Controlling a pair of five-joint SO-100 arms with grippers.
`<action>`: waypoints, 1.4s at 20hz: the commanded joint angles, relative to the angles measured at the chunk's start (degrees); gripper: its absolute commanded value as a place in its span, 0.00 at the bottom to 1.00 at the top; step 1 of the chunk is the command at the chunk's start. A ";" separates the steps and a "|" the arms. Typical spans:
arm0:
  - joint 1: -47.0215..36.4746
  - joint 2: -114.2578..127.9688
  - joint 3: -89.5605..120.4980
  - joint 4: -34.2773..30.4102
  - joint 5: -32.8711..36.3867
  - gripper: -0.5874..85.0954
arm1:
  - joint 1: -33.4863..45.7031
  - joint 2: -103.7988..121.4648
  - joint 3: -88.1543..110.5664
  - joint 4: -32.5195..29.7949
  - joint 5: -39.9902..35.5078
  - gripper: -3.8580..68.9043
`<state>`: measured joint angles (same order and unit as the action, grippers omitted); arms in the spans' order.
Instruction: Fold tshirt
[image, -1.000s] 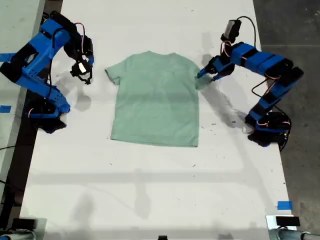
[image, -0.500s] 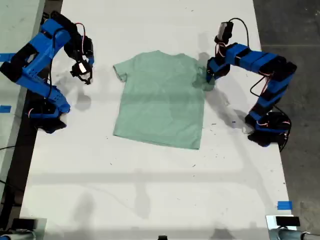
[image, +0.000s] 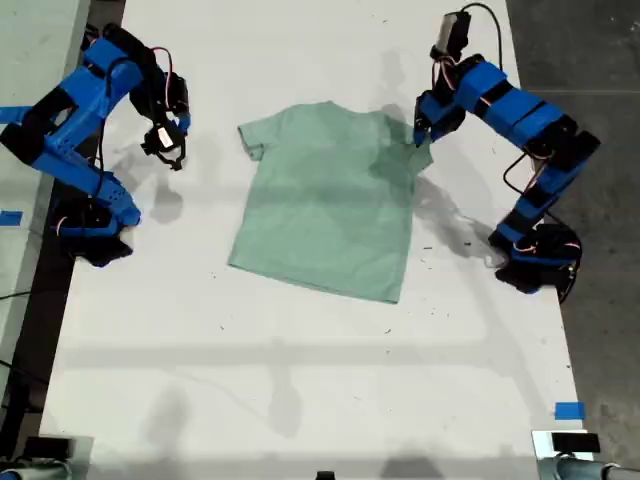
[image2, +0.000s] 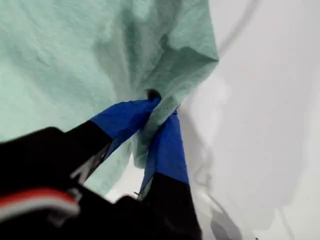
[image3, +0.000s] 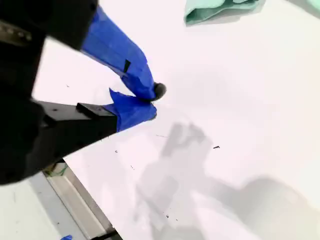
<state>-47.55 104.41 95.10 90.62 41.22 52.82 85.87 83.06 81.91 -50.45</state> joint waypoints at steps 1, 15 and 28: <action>0.88 0.70 -1.41 -0.53 0.18 0.01 | -6.33 -1.23 -13.45 1.14 4.57 0.04; 1.32 0.70 -0.97 -0.70 0.09 0.01 | -15.12 -25.40 -24.35 -20.74 11.34 0.54; 5.89 -6.86 -12.22 -0.18 3.78 0.38 | -14.68 23.73 11.51 -0.62 14.33 0.51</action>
<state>-43.24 100.90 90.35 89.74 42.45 38.94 101.95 90.79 82.44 -37.27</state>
